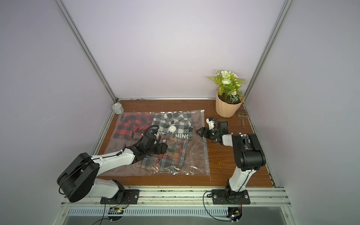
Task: Take the shirt out of the vacuum bag
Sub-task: Open the vacuum bag at the center of the board.
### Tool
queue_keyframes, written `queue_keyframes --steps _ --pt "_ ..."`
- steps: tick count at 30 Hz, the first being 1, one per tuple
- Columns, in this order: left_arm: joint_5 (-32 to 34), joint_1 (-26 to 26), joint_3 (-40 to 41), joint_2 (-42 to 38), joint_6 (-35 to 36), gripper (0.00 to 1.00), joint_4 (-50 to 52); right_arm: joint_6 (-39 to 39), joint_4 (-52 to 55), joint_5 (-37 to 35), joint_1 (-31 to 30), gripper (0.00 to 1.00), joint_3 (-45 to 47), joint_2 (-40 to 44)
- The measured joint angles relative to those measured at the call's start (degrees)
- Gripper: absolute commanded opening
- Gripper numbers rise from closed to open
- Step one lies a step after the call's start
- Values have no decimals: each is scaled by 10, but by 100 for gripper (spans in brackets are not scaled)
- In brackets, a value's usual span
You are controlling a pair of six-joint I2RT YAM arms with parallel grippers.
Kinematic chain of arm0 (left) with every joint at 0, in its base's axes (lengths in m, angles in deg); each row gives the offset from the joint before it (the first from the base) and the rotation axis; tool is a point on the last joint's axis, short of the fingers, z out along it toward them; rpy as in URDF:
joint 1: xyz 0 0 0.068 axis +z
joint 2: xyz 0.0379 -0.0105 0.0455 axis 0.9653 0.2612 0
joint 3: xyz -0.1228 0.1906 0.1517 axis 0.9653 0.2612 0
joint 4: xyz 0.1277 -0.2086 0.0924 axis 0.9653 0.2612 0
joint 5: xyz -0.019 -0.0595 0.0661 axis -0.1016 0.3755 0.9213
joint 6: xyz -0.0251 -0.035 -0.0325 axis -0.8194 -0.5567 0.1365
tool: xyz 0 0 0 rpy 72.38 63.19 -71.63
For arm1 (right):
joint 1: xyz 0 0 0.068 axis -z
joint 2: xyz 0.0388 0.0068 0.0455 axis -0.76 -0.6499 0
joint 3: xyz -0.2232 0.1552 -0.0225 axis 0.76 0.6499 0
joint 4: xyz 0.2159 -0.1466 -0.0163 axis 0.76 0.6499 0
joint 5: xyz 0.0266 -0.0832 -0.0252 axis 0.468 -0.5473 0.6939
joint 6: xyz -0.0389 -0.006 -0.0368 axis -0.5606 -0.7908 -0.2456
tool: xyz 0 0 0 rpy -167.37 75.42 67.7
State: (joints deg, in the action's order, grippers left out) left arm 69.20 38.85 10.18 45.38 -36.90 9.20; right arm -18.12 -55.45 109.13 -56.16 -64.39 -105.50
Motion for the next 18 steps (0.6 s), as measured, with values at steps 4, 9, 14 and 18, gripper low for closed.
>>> queue_keyframes --steps 4,9,14,18 --pt "-1 0 -2 0 2 92 3 16 -49 30 -4 79 63 27" --pt "-14 0 -23 -7 10 92 25 28 -54 45 -5 78 129 101" --pt "-26 0 -64 -18 17 92 39 35 -41 47 -5 78 167 191" --pt "-40 0 -94 -20 22 92 45 57 -50 48 -5 78 208 252"
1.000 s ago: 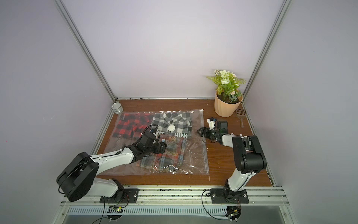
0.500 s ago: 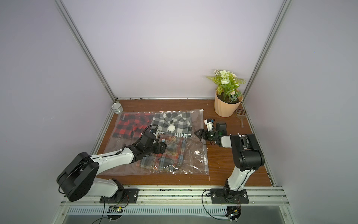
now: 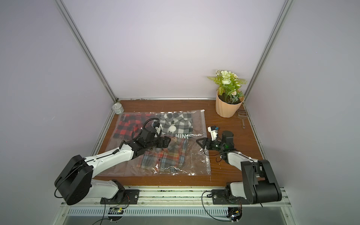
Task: Take the shirt out of the vacuum bag
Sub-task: Open the vacuum bag at the center of the board.
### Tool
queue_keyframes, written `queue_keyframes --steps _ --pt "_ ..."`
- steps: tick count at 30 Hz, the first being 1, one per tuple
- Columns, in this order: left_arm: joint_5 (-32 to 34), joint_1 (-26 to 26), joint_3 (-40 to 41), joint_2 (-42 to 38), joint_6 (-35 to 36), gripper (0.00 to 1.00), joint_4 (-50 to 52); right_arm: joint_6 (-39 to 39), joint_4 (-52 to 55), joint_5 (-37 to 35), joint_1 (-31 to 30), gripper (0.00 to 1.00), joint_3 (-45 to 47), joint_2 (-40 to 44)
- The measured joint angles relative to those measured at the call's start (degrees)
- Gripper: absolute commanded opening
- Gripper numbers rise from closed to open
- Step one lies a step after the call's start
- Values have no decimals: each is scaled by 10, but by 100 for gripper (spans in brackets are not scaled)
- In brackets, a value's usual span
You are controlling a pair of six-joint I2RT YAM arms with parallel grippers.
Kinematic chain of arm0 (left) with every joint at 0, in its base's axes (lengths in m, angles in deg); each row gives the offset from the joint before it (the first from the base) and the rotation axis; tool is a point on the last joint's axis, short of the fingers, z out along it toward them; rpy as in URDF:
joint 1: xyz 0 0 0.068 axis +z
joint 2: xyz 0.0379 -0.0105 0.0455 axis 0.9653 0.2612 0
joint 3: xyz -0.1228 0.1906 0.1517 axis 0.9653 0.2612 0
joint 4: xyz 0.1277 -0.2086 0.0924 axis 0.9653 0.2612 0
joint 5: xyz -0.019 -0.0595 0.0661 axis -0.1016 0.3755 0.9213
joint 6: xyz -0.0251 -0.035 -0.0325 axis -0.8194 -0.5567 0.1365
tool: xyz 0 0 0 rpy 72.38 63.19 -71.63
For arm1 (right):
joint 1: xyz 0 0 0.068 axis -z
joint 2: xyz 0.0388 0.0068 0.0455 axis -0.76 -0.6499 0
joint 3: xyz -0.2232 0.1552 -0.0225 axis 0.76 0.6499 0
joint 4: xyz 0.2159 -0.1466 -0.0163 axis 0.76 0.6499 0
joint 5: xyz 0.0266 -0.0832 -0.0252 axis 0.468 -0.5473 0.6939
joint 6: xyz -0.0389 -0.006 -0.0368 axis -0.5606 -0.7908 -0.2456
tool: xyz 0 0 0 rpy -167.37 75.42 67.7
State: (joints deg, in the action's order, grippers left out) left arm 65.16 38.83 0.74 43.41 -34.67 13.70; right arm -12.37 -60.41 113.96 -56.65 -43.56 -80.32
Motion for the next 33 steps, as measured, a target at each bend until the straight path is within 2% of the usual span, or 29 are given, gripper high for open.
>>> queue_keyframes --steps 5,9,19,25,33 --pt "-14 -3 -48 1 12 93 27 28 -14 2 0 75 50 27" --pt "-20 -14 -121 18 30 94 55 37 1 -5 -6 74 72 61" --pt "-45 -66 -316 154 57 93 104 48 40 -43 -36 63 98 153" --pt "-67 -83 -411 227 58 93 140 42 64 -63 -48 46 98 197" --pt "-85 -120 -541 320 66 93 187 19 84 -82 -66 27 96 214"
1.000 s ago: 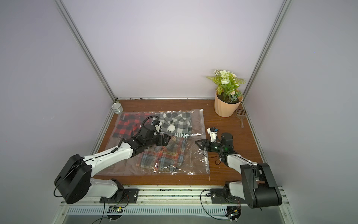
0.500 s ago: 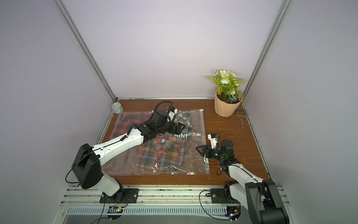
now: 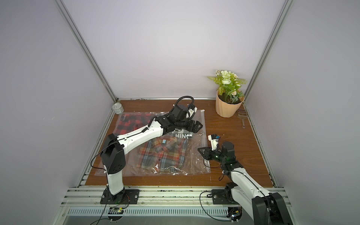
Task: Take the shirt out of the vacuum bag
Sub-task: Open the vacuum bag at the center of the board.
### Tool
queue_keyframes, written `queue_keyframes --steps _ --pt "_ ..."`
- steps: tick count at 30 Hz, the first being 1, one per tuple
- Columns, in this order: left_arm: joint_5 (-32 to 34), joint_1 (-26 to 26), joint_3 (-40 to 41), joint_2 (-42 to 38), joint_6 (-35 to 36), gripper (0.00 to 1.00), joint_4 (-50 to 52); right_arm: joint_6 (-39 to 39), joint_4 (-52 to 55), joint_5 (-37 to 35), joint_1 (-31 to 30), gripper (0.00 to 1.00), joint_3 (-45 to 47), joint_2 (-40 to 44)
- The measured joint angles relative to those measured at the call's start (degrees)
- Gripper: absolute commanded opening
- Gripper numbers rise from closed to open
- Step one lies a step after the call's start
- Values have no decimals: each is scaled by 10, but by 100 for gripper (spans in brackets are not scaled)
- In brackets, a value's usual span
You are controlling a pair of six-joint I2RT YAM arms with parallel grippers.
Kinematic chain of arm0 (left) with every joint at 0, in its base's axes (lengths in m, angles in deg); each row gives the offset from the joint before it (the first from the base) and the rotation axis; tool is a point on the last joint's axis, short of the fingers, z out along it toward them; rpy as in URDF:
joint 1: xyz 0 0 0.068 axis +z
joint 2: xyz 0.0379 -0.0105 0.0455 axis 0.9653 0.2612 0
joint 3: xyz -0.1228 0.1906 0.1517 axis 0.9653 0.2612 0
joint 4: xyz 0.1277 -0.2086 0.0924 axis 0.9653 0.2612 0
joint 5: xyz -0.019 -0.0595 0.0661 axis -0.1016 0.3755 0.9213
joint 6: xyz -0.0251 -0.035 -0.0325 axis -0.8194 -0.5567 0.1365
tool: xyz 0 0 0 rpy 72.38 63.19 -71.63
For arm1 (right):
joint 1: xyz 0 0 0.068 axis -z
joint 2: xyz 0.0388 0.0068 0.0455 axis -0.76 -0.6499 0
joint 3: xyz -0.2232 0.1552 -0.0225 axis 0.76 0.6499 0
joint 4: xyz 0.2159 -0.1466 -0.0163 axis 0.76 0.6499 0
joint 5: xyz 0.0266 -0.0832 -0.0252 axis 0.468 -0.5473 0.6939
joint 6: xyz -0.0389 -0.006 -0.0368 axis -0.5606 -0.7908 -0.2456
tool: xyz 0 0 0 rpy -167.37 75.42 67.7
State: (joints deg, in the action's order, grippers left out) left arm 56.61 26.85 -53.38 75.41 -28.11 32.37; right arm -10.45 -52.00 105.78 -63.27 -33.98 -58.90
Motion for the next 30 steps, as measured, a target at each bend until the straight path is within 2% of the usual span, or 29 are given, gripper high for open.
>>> queue_keyframes --steps 10,19,30 --pt "7 -20 -123 88 12 93 88 -40 14 -42 -19 11 -10 3" --pt "82 -21 -144 104 -10 93 136 -61 14 -79 -30 6 1 77" --pt "110 -24 -227 155 -19 93 147 -94 15 -135 -74 6 5 92"
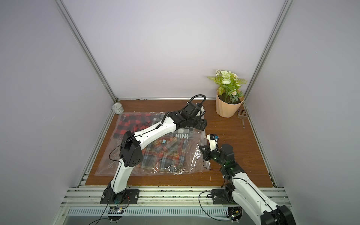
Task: Take the shirt out of the vacuum bag
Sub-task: Open the vacuum bag at the center of the board.
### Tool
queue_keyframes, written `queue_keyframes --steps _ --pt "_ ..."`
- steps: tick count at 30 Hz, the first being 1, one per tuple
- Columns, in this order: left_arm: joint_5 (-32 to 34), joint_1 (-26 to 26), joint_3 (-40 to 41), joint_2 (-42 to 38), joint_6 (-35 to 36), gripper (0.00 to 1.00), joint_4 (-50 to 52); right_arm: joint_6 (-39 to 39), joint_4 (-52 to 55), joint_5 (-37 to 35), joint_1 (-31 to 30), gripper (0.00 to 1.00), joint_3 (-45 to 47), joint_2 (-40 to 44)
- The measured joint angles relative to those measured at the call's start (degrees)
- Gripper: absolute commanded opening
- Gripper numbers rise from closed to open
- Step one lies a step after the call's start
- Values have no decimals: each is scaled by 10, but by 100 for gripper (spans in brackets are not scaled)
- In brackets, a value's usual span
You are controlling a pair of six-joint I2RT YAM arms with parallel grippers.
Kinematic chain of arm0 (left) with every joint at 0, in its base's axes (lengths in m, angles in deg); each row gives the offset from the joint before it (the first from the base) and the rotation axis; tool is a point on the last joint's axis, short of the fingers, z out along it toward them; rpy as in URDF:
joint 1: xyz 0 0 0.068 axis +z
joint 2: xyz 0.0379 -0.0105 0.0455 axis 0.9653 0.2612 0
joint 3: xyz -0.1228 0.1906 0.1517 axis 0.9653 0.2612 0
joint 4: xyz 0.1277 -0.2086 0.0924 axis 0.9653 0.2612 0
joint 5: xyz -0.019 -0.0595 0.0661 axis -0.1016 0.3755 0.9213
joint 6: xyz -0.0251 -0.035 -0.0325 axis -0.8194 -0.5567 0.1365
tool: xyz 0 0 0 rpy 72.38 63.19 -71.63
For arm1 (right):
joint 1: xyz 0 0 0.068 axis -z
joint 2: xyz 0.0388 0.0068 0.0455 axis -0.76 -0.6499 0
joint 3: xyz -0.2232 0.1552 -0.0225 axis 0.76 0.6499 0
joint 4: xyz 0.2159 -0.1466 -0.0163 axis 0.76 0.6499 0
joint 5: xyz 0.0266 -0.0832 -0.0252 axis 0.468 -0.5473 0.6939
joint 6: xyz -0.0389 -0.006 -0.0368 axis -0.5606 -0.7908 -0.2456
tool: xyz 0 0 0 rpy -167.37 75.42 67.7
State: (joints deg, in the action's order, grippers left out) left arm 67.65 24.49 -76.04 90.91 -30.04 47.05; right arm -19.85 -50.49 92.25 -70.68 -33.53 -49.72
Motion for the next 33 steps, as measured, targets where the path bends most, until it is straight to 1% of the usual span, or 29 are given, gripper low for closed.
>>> queue_keyframes --steps 3,6,12,24,33 --pt "8 0 -39 31 5 93 19 -9 3 -21 -17 6 0 7" --pt "11 0 -61 54 7 92 33 -17 8 -41 -30 6 0 18" --pt "11 0 -82 70 19 90 63 -33 17 -74 -51 6 0 35" --pt "25 -2 -137 77 64 83 109 -57 17 -121 -93 6 0 13" --pt "26 -17 -183 132 79 80 123 -68 17 -145 -115 6 0 13"
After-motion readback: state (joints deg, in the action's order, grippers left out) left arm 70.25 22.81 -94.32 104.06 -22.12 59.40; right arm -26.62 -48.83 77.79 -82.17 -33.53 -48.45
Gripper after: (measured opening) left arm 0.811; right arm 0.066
